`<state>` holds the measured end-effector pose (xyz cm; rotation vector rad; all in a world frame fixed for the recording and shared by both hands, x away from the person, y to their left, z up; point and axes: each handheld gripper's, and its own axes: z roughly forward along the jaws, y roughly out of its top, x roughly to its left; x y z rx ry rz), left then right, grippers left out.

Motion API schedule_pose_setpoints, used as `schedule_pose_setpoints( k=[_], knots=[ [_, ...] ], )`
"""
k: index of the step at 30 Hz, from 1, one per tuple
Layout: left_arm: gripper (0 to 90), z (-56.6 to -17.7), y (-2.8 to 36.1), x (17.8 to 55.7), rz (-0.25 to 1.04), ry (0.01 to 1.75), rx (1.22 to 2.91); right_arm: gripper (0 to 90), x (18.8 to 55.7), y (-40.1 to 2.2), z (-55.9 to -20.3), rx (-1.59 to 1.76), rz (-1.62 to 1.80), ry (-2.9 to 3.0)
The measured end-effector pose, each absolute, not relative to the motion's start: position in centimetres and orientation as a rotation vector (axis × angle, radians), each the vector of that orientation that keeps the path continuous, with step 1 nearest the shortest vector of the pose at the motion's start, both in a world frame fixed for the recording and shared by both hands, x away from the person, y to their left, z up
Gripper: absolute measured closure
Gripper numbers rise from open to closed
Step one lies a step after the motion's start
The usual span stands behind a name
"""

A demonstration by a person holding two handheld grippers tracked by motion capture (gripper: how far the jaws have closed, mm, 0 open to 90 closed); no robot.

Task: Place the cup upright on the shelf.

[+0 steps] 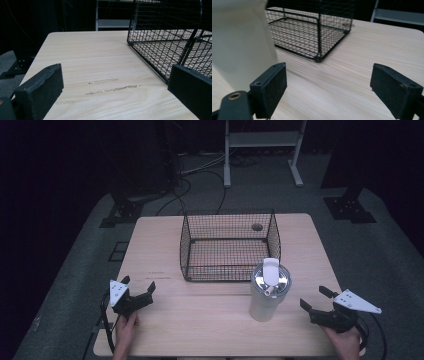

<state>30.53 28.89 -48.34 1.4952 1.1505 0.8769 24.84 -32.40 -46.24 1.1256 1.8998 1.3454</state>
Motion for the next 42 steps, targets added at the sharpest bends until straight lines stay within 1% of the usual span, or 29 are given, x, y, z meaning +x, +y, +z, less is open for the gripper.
schedule_pose_setpoints(
  k=[10,20,24,40,42],
  knots=[
    [0.0,-48.3,28.9,30.4,0.876,1.144,1.493,13.1,23.8,-30.8,-45.3,1.024,1.396,1.968],
    [0.0,-48.3,28.9,30.4,0.875,1.143,1.496,13.0,22.9,-28.4,-44.7,0.927,1.530,2.058],
    [0.0,-48.4,28.8,30.4,0.879,1.140,1.497,13.0,23.2,-26.8,-44.4,0.876,1.533,2.118],
    [0.0,-48.3,28.9,30.4,0.874,1.140,1.493,13.0,25.3,-23.7,-44.9,0.867,1.501,2.137],
    [0.0,-48.3,28.9,30.4,0.874,1.140,1.493,11.6,25.6,-23.3,-45.1,0.870,1.508,2.131]
  ],
)
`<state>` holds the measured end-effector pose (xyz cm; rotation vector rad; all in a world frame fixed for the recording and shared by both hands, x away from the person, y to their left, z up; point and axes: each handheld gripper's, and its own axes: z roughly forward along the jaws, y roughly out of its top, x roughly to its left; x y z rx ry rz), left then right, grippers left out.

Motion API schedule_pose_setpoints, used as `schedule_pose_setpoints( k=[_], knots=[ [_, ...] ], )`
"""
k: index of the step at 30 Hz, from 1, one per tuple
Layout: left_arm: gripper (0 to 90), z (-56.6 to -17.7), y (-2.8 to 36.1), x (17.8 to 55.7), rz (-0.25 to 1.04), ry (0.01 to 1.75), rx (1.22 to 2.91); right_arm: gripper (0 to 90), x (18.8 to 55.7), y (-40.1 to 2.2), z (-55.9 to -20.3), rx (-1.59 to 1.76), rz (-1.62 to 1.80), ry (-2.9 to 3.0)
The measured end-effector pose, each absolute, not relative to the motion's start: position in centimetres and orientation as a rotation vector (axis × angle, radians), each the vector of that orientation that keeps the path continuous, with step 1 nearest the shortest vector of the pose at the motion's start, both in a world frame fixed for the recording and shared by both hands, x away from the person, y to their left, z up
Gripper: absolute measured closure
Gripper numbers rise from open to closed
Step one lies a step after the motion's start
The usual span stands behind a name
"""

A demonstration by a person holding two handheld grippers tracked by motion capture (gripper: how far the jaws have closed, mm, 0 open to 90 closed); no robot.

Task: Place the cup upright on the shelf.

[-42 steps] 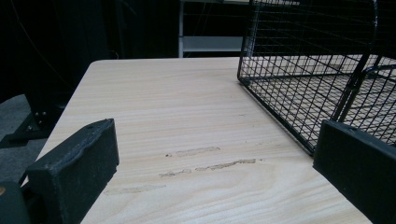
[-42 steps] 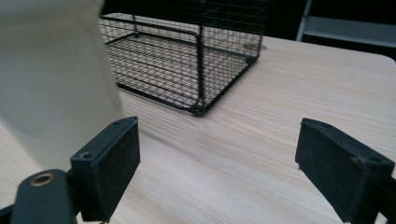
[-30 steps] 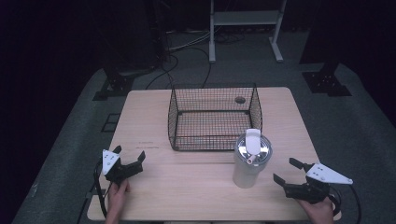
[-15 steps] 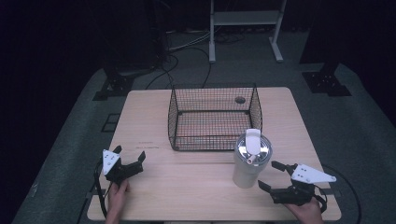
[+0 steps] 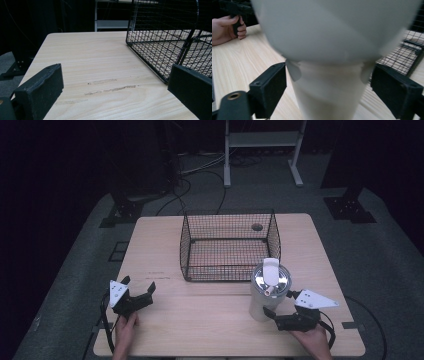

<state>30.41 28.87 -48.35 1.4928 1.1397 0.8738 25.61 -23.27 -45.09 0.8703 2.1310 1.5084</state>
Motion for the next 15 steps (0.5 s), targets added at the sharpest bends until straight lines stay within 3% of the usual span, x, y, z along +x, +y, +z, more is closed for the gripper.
schedule_pose_setpoints(
  k=[15],
  knots=[
    [0.0,-48.3,28.9,30.4,0.874,1.138,1.494,7.5,26.9,-21.3,-45.7,0.882,1.546,2.055]
  ],
)
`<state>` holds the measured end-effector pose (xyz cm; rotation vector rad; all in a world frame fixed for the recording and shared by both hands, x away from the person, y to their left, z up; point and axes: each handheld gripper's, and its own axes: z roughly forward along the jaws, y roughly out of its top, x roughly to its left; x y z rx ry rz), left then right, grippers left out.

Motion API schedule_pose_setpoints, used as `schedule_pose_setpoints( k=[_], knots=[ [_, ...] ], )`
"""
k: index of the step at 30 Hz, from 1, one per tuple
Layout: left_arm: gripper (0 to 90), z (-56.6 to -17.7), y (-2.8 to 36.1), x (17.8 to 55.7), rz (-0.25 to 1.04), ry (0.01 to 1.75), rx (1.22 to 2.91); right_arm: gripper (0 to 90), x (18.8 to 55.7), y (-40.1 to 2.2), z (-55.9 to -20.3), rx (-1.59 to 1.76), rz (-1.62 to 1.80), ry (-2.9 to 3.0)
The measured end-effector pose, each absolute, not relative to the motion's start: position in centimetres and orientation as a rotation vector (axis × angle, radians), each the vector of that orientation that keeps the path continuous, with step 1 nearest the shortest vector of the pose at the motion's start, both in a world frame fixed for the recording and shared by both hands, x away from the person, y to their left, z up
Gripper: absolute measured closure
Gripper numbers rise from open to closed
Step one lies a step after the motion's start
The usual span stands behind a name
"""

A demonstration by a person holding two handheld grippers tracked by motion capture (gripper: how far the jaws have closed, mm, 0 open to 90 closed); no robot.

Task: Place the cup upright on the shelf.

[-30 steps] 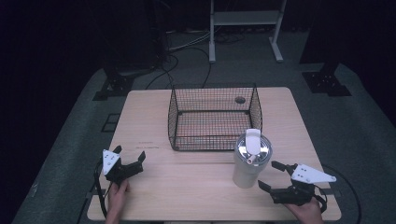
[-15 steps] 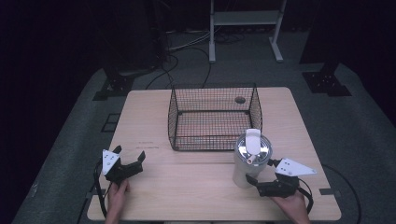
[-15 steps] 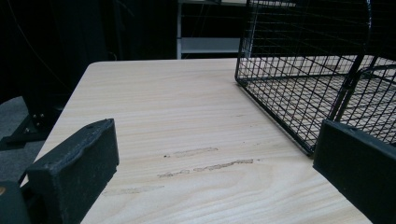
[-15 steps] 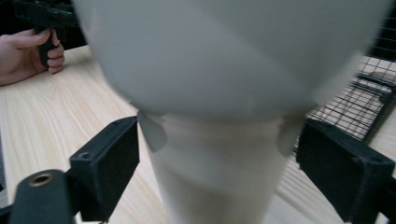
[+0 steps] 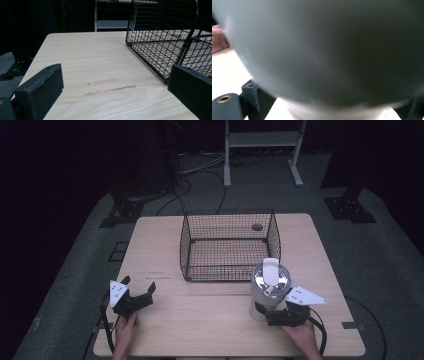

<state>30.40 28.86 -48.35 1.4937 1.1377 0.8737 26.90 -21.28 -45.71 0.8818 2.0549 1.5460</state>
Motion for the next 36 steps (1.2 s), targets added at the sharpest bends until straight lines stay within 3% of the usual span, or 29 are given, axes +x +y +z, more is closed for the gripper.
schedule_pose_setpoints(
  k=[23,36],
  knots=[
    [0.0,-48.3,28.9,30.4,0.872,1.139,1.493,9.4,26.6,-19.1,-44.8,0.800,1.543,2.085],
    [0.0,-48.3,28.9,30.4,0.871,1.139,1.492,9.4,28.7,-15.1,-38.6,0.585,1.666,2.138]
  ],
)
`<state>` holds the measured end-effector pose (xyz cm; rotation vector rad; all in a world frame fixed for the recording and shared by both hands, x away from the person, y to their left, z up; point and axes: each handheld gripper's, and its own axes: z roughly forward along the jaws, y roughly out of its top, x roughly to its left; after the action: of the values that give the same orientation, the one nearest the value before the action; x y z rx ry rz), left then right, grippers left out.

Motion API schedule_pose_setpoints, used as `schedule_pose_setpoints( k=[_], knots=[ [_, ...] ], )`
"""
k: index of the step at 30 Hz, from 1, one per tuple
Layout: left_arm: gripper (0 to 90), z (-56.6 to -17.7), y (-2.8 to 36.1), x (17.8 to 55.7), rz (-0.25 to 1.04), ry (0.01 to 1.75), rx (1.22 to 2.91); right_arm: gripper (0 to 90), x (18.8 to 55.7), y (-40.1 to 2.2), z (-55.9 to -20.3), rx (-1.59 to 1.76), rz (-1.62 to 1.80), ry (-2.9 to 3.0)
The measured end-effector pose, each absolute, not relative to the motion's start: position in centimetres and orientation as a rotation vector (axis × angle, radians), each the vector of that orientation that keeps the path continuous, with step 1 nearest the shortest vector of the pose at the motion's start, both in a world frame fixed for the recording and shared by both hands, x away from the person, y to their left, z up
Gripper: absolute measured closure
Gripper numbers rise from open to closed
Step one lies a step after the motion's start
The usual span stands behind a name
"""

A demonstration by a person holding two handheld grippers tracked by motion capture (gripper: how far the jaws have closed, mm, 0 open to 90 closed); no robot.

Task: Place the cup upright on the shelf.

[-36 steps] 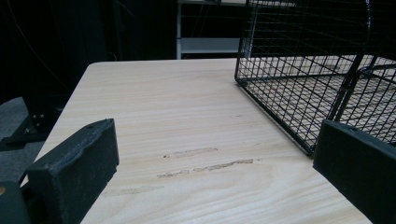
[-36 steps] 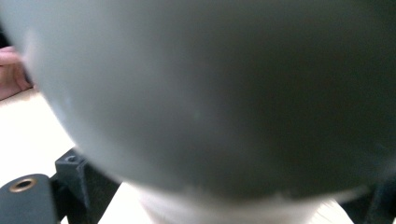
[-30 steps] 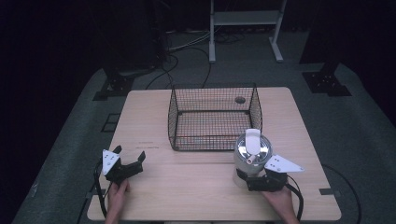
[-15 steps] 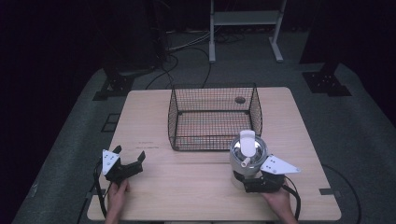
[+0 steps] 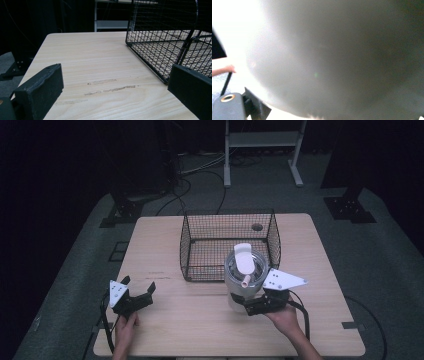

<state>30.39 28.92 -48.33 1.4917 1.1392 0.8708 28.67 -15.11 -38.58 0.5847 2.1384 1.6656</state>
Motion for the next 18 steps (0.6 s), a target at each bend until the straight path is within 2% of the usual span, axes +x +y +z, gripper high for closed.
schedule_pose_setpoints(
  k=[6,18],
  knots=[
    [0.0,-48.3,29.0,30.4,0.866,1.140,1.484,9.4,30.4,-13.2,-35.3,0.493,1.668,2.140],
    [0.0,-48.3,29.0,30.4,0.870,1.134,1.488,9.4,37.8,-9.6,-31.6,0.458,1.670,2.134]
  ],
)
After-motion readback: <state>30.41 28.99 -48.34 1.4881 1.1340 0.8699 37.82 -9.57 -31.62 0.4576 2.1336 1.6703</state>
